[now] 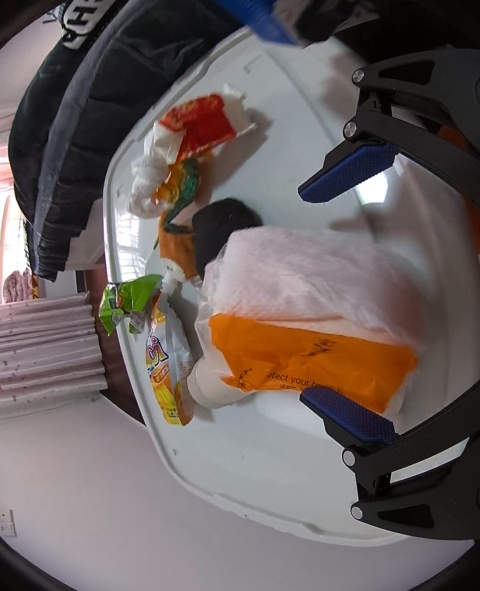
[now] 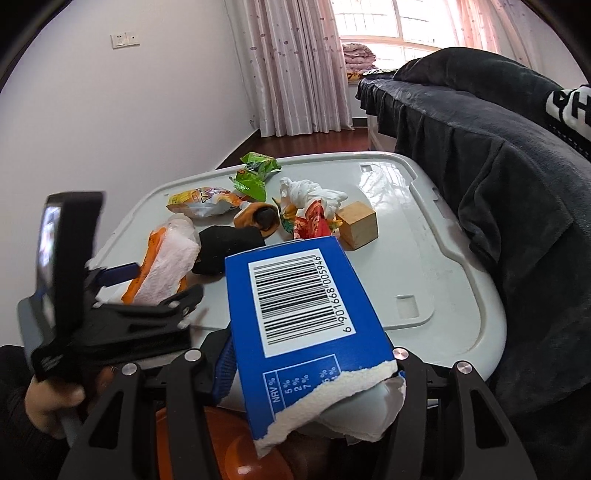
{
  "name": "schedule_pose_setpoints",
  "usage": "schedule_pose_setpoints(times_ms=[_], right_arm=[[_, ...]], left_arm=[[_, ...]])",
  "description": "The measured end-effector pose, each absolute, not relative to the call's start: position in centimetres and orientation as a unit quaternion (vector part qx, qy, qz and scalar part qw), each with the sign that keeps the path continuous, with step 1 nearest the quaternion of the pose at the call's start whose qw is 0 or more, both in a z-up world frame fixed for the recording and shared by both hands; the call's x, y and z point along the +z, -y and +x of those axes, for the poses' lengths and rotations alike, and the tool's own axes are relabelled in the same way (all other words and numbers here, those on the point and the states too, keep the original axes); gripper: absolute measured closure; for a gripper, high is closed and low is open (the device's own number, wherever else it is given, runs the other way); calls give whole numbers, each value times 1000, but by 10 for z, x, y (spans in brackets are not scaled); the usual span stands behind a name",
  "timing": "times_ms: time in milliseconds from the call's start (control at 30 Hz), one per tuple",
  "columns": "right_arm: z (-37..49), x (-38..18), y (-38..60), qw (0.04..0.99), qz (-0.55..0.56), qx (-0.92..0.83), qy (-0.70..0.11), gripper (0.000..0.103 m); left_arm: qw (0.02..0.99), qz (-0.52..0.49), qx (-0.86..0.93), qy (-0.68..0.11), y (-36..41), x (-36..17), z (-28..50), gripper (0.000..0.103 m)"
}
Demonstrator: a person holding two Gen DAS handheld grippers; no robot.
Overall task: Collect trash
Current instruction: 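Grasp the orange-and-white tissue pack with the left gripper while the right gripper holds the carton, then carry both items over the orange bucket and open both grippers to drop them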
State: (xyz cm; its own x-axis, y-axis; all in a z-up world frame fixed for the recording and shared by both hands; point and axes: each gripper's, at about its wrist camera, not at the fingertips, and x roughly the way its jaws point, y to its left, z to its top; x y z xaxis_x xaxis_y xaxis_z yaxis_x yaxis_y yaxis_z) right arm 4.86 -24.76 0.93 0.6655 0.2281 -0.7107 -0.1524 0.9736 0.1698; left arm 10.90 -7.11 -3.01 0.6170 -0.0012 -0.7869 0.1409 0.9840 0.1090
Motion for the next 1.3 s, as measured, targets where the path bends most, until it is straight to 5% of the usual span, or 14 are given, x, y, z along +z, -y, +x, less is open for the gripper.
schedule_pose_setpoints(times_ms=[200, 333, 533, 1300], right_arm=[[52, 3, 244, 907, 45, 103, -406, 50], [55, 0, 243, 905, 44, 104, -410, 50], [55, -3, 241, 904, 40, 103, -413, 50], [33, 17, 225, 916, -1, 129, -380, 50]], left_arm=[[896, 105, -26, -430, 74, -43, 127, 10], [893, 112, -16, -435, 72, -50, 133, 48], [898, 82, -5, -433, 59, -41, 134, 71], [921, 16, -68, -382, 50, 58, 54, 75]])
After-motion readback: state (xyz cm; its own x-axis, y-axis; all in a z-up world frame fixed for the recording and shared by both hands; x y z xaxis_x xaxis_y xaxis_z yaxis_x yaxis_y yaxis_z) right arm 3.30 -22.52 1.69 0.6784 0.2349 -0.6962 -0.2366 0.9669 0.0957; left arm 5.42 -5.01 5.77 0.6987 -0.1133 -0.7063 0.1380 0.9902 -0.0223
